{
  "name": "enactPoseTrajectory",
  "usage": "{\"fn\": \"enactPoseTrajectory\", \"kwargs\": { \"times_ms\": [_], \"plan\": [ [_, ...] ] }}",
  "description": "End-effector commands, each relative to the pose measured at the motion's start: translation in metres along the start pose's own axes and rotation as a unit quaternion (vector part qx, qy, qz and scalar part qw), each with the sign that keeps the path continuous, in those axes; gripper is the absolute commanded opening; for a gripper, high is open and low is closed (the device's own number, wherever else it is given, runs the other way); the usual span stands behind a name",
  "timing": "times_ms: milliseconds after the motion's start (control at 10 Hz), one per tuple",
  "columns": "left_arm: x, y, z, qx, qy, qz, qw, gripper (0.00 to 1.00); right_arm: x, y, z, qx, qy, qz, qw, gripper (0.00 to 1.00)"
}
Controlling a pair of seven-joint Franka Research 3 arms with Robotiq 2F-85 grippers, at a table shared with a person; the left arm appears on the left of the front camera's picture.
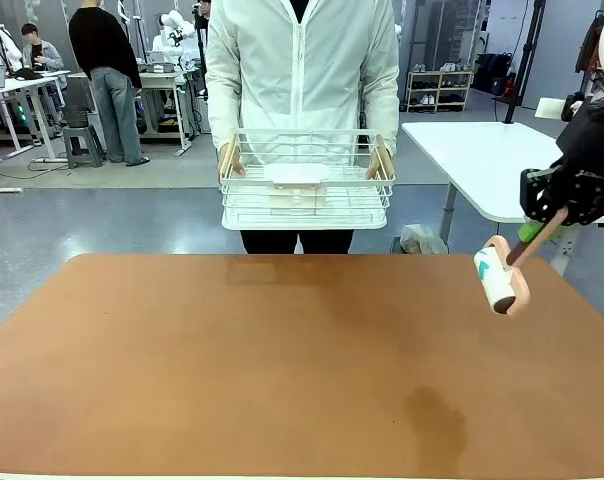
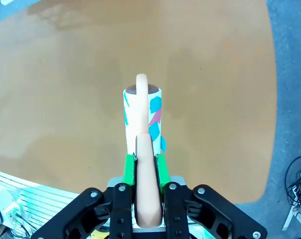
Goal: Clean the table.
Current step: Clean the table with the Lint Roller when the human lifts the Dish drying rack.
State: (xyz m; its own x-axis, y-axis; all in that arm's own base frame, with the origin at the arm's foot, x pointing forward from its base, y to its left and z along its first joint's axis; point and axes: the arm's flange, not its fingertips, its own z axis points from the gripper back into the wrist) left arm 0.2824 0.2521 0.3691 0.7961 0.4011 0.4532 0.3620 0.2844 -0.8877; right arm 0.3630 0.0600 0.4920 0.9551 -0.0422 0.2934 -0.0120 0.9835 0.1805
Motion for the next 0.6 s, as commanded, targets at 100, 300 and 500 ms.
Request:
{"fn": "enactPoseTrajectory", "kwargs": {
  "times_ms": [100, 300, 500],
  "plan": [
    [-0.0007, -0.0003, 0.0021, -0.009, -0.004, -0.007, 1.0, 1.0, 0.0054, 0.0019, 0.0063, 0.001, 0.006, 0.0, 1.0, 0.21],
    [-0.0007, -0.0003, 0.0021, -0.009, -0.004, -0.007, 1.0, 1.0, 0.0054, 0.0019, 0.0063, 0.001, 0.006, 0.0, 1.0, 0.21],
    [-0.0007, -0.0003, 0.0021, -0.009, -0.004, -0.007, 1.0, 1.0, 0.0054, 0.0019, 0.0063, 0.001, 0.006, 0.0, 1.0, 0.21]
  ]
}}
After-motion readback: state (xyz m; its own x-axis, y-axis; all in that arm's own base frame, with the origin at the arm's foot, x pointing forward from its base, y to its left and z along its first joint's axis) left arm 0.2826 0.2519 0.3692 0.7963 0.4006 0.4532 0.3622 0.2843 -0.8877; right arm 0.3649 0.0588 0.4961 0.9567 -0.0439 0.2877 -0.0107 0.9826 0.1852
